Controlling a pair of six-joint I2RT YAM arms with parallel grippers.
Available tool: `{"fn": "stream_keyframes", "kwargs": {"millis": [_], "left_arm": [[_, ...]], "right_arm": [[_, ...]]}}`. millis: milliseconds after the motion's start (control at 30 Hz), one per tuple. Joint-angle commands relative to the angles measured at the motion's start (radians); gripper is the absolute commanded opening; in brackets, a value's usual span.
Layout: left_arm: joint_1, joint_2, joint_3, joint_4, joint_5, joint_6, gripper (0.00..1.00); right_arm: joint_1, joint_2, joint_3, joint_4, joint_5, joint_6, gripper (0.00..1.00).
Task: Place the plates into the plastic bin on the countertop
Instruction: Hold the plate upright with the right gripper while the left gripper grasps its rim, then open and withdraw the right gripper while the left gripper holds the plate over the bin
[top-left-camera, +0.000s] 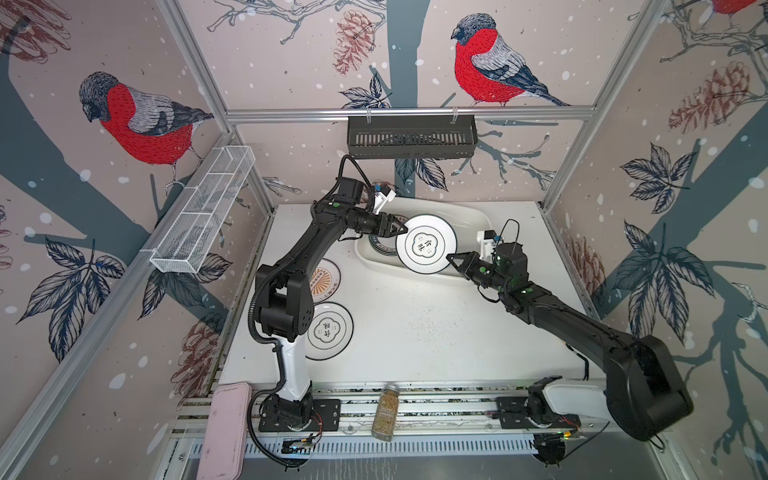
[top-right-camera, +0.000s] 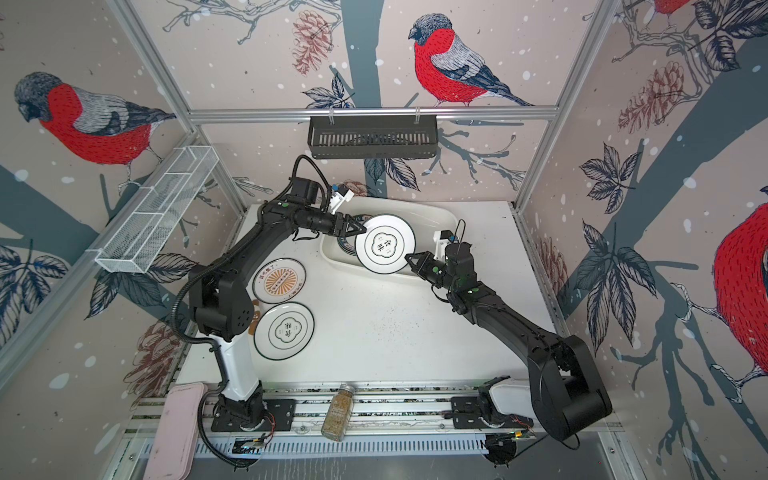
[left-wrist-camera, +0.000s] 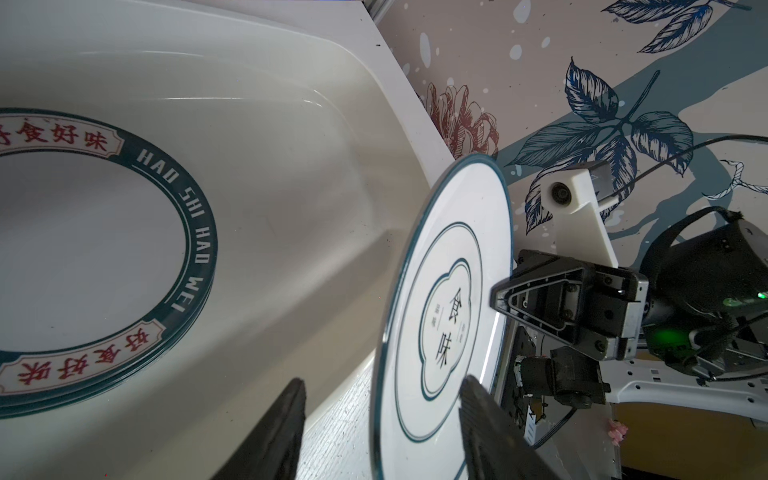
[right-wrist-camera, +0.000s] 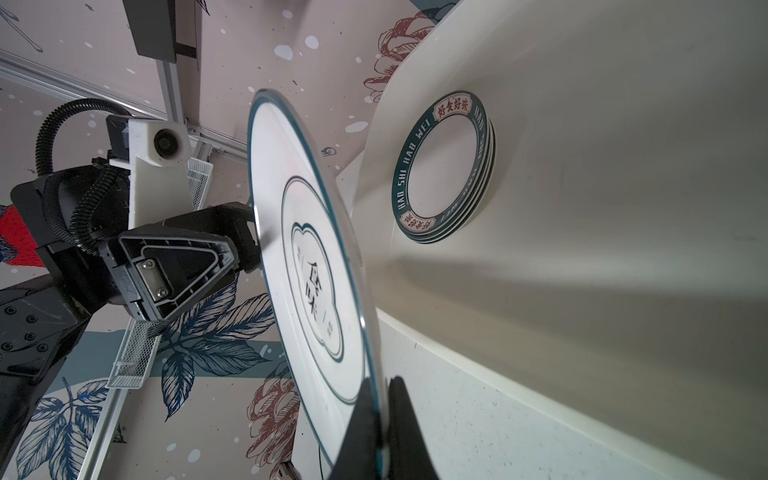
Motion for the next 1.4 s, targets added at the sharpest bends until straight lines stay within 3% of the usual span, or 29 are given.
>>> {"fn": "stream_keyframes", "kwargs": {"millis": [0,1000,1367], "left_arm": [[-0.006,0.008,0.010,-0.002,0.035,-0.004,0.53],[-0.026,0.039,0.017,0.052,0.073,-0.094,0.15],[-0.025,0.041,0.024,0.052,0.079,-0.092,0.06]], "right_arm": [[-0.010,0.008,0.016,0.083,-0.028,-0.017,0.03],[-0.055,0.062,0.059,0.079,-0.067,-0.069,0.04],[-0.058,0.084,0.063,0.081,-0.065,-0.071,0.15]]}}
